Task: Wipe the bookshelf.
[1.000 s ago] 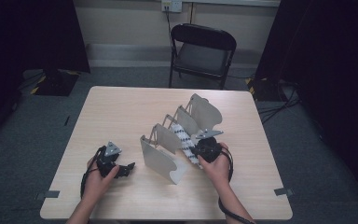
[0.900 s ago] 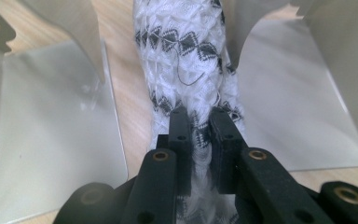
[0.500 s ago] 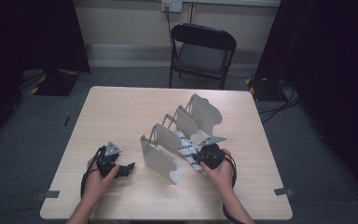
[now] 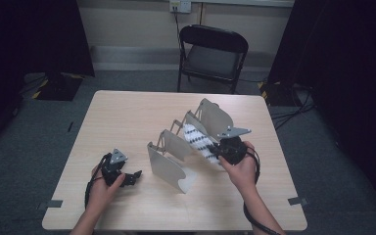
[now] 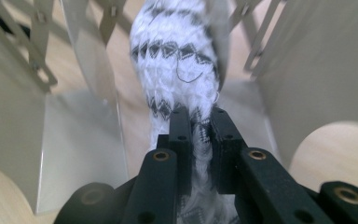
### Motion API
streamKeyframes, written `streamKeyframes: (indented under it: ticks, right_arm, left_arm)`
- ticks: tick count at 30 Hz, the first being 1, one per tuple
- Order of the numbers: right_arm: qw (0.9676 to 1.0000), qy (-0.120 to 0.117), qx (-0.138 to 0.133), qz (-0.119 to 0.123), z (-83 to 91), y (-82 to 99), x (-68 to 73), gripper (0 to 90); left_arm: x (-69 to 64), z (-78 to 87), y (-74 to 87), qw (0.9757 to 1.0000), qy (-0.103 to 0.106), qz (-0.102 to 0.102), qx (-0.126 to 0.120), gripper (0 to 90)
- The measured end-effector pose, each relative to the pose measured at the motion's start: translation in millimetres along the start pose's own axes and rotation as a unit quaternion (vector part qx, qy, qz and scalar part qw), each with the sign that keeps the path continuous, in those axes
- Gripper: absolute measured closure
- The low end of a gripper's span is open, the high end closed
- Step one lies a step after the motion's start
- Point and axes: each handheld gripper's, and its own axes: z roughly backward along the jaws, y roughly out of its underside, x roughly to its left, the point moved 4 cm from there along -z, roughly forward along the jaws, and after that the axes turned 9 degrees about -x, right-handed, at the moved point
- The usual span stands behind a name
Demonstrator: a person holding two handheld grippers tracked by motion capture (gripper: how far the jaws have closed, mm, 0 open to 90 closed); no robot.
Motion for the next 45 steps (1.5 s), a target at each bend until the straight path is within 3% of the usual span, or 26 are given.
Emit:
streamKeyframes:
  ticks: [1,3,10,15,18,26,27,28,30,36,45]
  right_arm:
    - [0.9999,0.002,-0.014,0.002,5.7,-12.0,-2.8,81.6]
    - [0.9997,0.003,-0.024,-0.003,8.5,-17.6,-4.8,81.6]
    - [0.9985,-0.012,-0.048,-0.025,6.4,-22.3,0.8,81.7]
    - [0.9981,-0.012,-0.055,-0.024,-0.7,-26.1,6.9,81.8]
    - [0.9989,-0.002,-0.044,-0.015,-5.4,-26.0,8.7,81.8]
    - [0.9997,0.003,0.007,-0.025,-34.1,9.1,10.4,81.6]
    - [0.9992,0.008,0.03,-0.023,-40.8,22.9,9.9,81.5]
    - [0.9992,0.008,0.03,-0.023,-40.8,22.9,9.9,81.5]
    - [0.9984,0.009,0.05,-0.024,-46.8,39.6,9.6,81.4]
    - [0.998,0.005,0.058,-0.024,-46.7,53.7,8.5,80.7]
    - [0.9977,0.01,0.06,-0.028,-29.3,74.5,0.4,80.0]
  left_arm:
    - [0.0,0.0,0.0,1.0,0.0,0.0,0.0,13.9]
    - [0.0,0.0,0.0,1.0,0.0,0.0,0.0,13.9]
    - [0.0,-0.1,0.0,1.0,-0.001,0.0,0.0,13.9]
    - [0.0,0.0,0.0,1.0,0.0,0.0,0.0,13.9]
    - [0.0,0.0,0.0,1.0,0.0,0.0,0.0,13.9]
    - [0.0,-0.1,0.0,1.0,-0.001,0.0,0.0,13.9]
    - [0.0,-0.1,0.0,1.0,-0.001,0.0,-0.001,13.9]
    - [0.0,-0.1,0.0,1.0,-0.001,0.0,-0.001,13.9]
    - [0.0,-0.1,0.0,1.0,-0.001,0.0,-0.001,13.9]
    - [0.0,-0.1,0.0,1.0,-0.001,0.0,-0.001,13.9]
    - [0.0,-0.1,0.0,1.0,-0.001,0.0,0.0,13.9]
